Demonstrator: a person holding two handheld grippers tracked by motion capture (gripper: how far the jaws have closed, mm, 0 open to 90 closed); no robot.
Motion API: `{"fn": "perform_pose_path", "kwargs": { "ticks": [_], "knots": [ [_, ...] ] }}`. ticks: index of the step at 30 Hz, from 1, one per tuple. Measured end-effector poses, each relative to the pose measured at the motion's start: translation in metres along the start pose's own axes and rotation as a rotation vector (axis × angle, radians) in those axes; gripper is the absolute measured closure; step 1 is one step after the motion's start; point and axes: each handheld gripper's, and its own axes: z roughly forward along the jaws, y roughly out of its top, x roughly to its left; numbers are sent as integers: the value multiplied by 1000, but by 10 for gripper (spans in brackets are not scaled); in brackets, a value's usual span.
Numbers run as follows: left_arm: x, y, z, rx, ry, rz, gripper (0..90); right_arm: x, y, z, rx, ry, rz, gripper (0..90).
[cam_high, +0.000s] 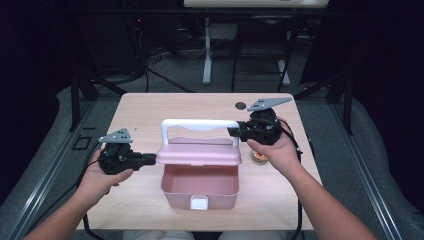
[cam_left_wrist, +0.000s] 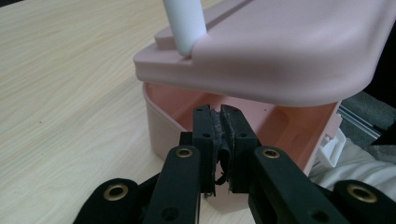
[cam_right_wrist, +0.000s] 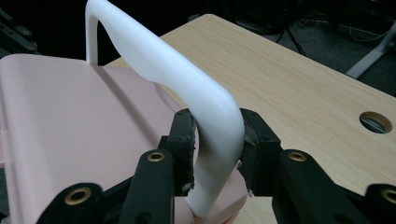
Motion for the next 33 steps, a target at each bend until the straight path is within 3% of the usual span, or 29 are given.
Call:
{"fn": "perform_pose_path", "kwargs": {
  "ticks": [13,33],
  "knots": [
    [-14,9,24,32,-44,44,864,0,-1,0,-2,-1,-1,675],
    [-18,13,22,24,-64,48,858,-1,-1,0,-7,-6,2,673]
  ]
}}
